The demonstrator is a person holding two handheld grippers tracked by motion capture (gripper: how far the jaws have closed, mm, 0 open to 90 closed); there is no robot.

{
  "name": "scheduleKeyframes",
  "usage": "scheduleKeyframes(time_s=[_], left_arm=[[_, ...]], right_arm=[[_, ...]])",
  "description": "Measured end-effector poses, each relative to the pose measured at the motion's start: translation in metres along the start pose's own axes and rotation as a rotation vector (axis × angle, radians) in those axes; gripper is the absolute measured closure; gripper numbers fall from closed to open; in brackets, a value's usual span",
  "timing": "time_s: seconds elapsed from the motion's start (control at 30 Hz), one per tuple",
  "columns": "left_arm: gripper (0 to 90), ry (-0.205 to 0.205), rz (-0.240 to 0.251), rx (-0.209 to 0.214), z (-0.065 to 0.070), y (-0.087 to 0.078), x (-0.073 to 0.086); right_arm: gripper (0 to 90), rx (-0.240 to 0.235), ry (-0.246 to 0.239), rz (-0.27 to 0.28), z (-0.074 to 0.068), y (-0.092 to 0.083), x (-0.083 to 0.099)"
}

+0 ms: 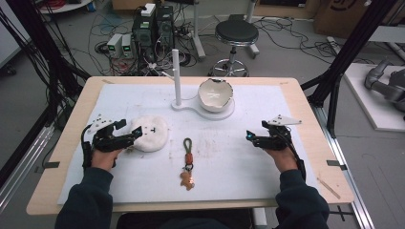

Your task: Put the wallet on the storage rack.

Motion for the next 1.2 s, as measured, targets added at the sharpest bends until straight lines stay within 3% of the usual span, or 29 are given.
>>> scheduleKeyframes(time_s=[0.43,0.47,0.5,0.57,0.7,0.83,0.87,1.0,1.03,1.07,1.1,1.13,1.2], left_arm=[[20.9,-0.01,-0.078,-0.012,0.001,0.008,0.011],[20.8,-0.017,-0.125,-0.035,0.001,0.011,0.015],[20.7,-0.017,-0.125,-0.035,0.001,0.011,0.015],[20.4,-0.025,-0.174,-0.055,0.001,0.014,0.021],[20.4,-0.021,-0.206,-0.062,0.004,0.016,0.023],[20.4,-0.019,-0.314,-0.071,0.007,0.02,0.037],[21.7,-0.023,-0.362,-0.072,0.007,0.022,0.044],[23.2,-0.039,-0.368,-0.064,0.007,0.022,0.045],[24.8,-0.042,-0.372,-0.061,0.007,0.022,0.046],[42.1,-0.039,-0.354,-0.021,0.011,0.022,0.044],[51.0,-0.039,-0.354,-0.021,0.011,0.022,0.044],[58.6,-0.011,-0.34,-0.024,0.013,0.021,0.04],[68.5,-0.005,-0.335,-0.025,0.014,0.021,0.039]], right_arm=[[21.5,-0.026,0.028,-0.005,0.0,-0.001,0.002],[21.5,-0.034,0.016,-0.017,-0.002,0.0,0.004],[21.4,-0.037,0.013,-0.022,-0.003,0.0,0.004],[21.4,-0.036,0.009,-0.034,-0.005,0.001,0.006],[21.5,-0.04,0.004,-0.034,-0.009,-0.002,0.007],[21.5,-0.046,0.006,-0.04,-0.009,-0.002,0.009],[21.5,-0.054,0.013,-0.044,-0.01,-0.001,0.009],[21.5,-0.064,0.019,-0.052,-0.011,0.001,0.01],[21.6,-0.066,0.017,-0.055,-0.01,0.002,0.01],[21.6,-0.069,0.023,-0.059,-0.01,0.003,0.011],[21.6,-0.069,0.023,-0.059,-0.01,0.003,0.011],[21.7,-0.07,0.025,-0.06,-0.01,0.004,0.011],[21.8,-0.07,0.026,-0.062,-0.01,0.005,0.011]])
Point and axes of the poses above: each handheld gripper's, and its own axes: y roughly forward along the jaws, x roughly out of its underside, z roughly to its right, the point moved 8 cm from there along y, roughly forward along the jaws, and after that the axes turned 10 degrees about y, right-handed, at the moved point
